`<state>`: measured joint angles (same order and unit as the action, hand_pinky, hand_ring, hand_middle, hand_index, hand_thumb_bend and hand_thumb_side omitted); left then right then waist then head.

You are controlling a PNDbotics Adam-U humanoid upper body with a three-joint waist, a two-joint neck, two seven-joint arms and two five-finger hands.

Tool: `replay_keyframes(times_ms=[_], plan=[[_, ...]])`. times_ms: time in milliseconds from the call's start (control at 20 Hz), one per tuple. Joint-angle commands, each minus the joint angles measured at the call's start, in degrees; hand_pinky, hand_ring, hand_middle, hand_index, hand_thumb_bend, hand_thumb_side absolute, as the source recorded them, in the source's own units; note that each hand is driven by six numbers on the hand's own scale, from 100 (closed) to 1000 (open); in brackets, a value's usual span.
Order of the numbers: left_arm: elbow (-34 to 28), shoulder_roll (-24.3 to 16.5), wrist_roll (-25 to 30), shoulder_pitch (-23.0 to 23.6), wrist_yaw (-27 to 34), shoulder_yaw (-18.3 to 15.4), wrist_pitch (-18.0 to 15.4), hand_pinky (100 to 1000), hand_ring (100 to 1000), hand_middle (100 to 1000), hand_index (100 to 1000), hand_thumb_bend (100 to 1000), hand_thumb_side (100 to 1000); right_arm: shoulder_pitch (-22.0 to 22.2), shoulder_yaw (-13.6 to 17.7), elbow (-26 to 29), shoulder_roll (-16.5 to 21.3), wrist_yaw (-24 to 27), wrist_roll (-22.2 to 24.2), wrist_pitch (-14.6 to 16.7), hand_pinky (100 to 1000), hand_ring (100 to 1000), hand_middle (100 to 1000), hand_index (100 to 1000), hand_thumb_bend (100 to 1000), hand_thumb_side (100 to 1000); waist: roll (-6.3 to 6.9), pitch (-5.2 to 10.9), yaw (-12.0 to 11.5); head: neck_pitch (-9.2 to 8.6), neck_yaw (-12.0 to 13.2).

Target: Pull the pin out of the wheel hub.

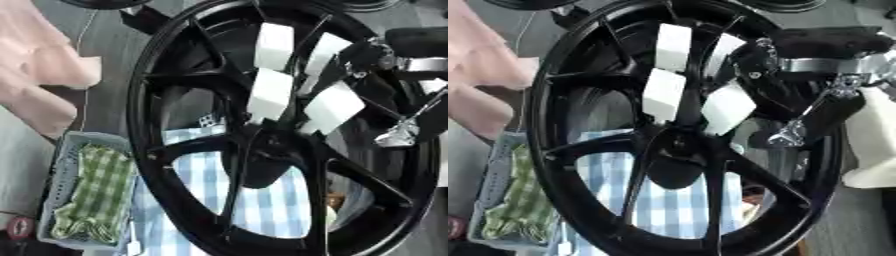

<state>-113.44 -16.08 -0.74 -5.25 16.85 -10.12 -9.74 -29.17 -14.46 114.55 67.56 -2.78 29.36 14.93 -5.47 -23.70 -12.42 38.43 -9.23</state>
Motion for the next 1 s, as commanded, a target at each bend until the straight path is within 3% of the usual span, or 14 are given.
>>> replay_keyframes(times_ms=[50,350,1000], plan=[[-1.16,-0.31,0.23,-0.49,0.12,-0.12,-0.05,862,704,666,791,174,793,-0.25,0.97,0.04,1.65,-0.56,-0.43,-0.29,268,244,737,846,415,111,0.12,0.72,-0.1,-0.83,-0.21],[-1.16,-0.22,0.39,-0.62,0.06,0.01,0.02,863,704,665,790,174,795,-0.16,1.06,0.04,1.4,-0.92,-1.0,-0.81,263,240,728,845,404,100,0.11,0.38,-0.07,-0.91,-0.32],[-1.16,-0.14,0.79,-0.73,0.23,0.18,0.16,864,702,660,788,174,794,-0.02,0.99,0.04,1.18,0.21,-3.45,-1.39,221,198,630,762,264,100,0.12,0.33,-0.25,-1.2,-0.58]])
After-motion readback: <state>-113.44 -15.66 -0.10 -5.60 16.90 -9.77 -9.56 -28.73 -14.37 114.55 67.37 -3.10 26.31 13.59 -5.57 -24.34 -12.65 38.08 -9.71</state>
